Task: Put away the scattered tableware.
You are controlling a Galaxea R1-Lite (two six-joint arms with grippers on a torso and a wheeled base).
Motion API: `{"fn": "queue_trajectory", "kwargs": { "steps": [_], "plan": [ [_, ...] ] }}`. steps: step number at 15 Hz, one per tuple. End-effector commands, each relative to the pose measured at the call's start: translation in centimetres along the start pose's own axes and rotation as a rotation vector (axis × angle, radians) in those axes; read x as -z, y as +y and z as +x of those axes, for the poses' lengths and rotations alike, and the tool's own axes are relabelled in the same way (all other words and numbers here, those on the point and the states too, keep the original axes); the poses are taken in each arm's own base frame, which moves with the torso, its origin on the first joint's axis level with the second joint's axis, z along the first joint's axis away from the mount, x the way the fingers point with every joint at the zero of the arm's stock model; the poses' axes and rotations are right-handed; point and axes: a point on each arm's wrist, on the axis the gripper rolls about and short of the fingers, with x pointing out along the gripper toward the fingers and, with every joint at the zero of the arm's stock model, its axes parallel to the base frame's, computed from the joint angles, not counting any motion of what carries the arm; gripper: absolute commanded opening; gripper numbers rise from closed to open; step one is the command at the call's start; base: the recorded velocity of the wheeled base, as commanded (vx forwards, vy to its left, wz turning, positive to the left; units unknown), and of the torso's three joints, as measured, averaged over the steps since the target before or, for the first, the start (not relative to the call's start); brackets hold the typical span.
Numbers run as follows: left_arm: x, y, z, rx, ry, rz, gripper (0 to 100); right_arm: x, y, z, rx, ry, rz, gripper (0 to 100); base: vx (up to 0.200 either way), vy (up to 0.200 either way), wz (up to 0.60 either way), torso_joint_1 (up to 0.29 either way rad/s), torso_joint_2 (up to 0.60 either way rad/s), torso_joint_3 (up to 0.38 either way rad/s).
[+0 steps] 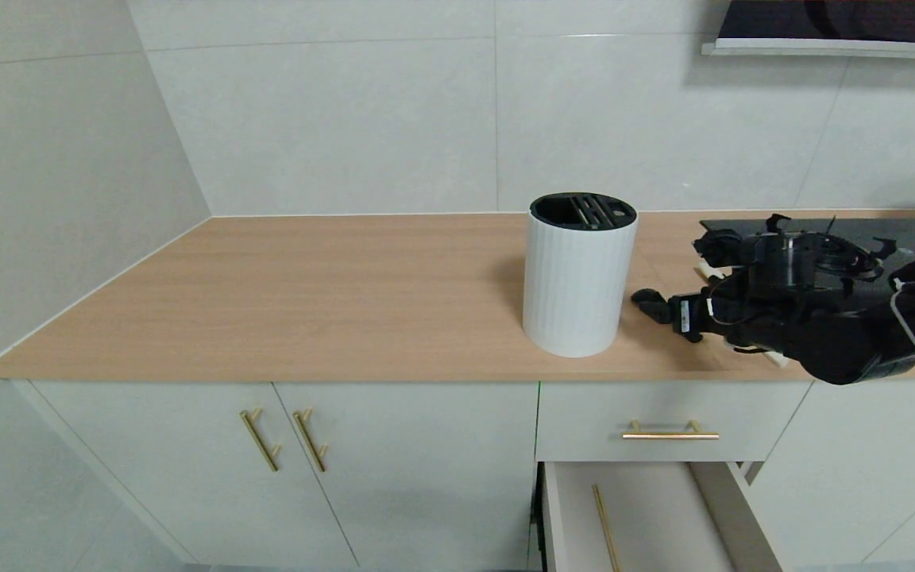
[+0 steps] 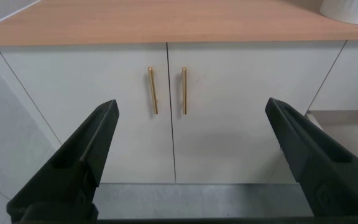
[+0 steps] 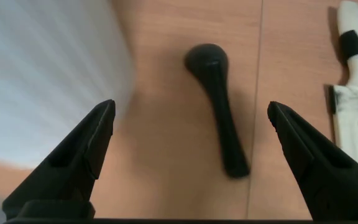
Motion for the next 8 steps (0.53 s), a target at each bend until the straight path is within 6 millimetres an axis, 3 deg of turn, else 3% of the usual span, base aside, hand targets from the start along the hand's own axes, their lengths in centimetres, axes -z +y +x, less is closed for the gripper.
{"fn": "queue_trajectory", "kwargs": {
  "steps": [1, 3, 8],
  "plan": [
    [0.0, 0.0, 0.0, 0.000, 0.001, 0.000, 100, 1.9, -1.1, 1.6, -0.012, 0.049, 0.000, 100, 0.000, 0.000, 0.00, 0.000, 0.00, 0.000],
    [0.0, 0.0, 0.0, 0.000, 0.001, 0.000, 100, 1.9, -2.1, 1.5, -0.034, 0.044, 0.011, 100, 0.000, 0.000, 0.00, 0.000, 0.00, 0.000],
    [0.0, 0.0, 0.0, 0.000, 0.001, 0.000, 100, 2.3, -2.4, 2.0, -0.028, 0.053, 0.013, 100, 0.000, 0.000, 0.00, 0.000, 0.00, 0.000]
  ]
}}
